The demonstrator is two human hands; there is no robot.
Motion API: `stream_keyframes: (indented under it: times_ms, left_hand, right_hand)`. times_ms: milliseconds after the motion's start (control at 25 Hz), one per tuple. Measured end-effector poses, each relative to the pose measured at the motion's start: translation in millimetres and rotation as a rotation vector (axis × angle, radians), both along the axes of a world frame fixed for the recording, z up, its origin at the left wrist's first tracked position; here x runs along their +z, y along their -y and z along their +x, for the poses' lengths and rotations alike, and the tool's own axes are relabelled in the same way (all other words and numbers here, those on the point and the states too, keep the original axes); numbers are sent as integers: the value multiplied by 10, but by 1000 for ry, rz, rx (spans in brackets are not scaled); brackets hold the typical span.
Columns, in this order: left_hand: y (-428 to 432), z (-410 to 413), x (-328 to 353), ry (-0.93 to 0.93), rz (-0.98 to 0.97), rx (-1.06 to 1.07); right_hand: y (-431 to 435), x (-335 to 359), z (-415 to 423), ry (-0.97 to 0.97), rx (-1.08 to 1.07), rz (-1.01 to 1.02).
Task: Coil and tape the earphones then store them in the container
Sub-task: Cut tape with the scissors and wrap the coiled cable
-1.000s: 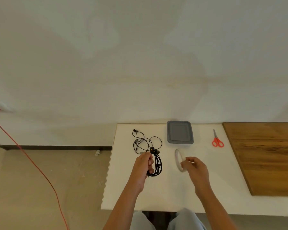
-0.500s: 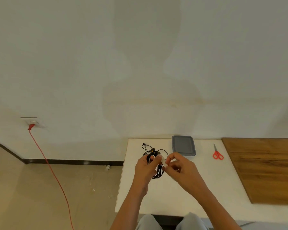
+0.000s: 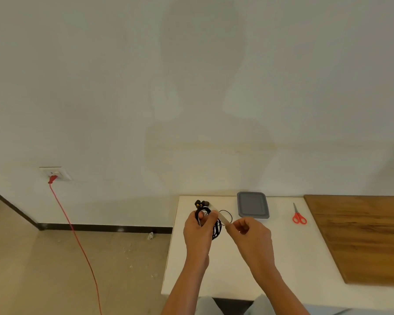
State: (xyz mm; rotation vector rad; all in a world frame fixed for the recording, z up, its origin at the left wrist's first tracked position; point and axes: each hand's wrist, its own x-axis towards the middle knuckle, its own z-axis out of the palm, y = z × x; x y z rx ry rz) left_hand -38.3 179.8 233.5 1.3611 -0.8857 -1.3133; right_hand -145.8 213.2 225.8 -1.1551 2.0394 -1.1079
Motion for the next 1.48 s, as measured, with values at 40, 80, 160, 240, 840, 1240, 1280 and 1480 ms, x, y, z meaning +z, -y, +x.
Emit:
stream_keyframes:
  times_ms: [40,80,160,240,840,1240,1280,1480]
  left_hand:
    - [-7,-13,-12,0,-1,7]
    - [-15,-27,-27,2,-1,17]
    - [-22,-55,-68,2,4,37]
    - [-21,-83,-101,4,7,60]
    - [-15,-141,-161,-21,7,138]
    - [231,204,-227,-5,224,15]
    - [213,215,-239,104,214,-73]
    - [142,287,-139,282,92,-238]
  right_hand:
    - [6,14,2,5,-11,-2]
    - [12,30,2,18,-22,-8]
    - [25,57,15,59,-45,-36]
    - [36,84,37,116,-67,-62]
    - [73,18,63,209,-31,-109]
    - [74,220,-277,582,250,70]
    - [110,260,-296,595,255,61]
    - [183,412,-370,430,368,205]
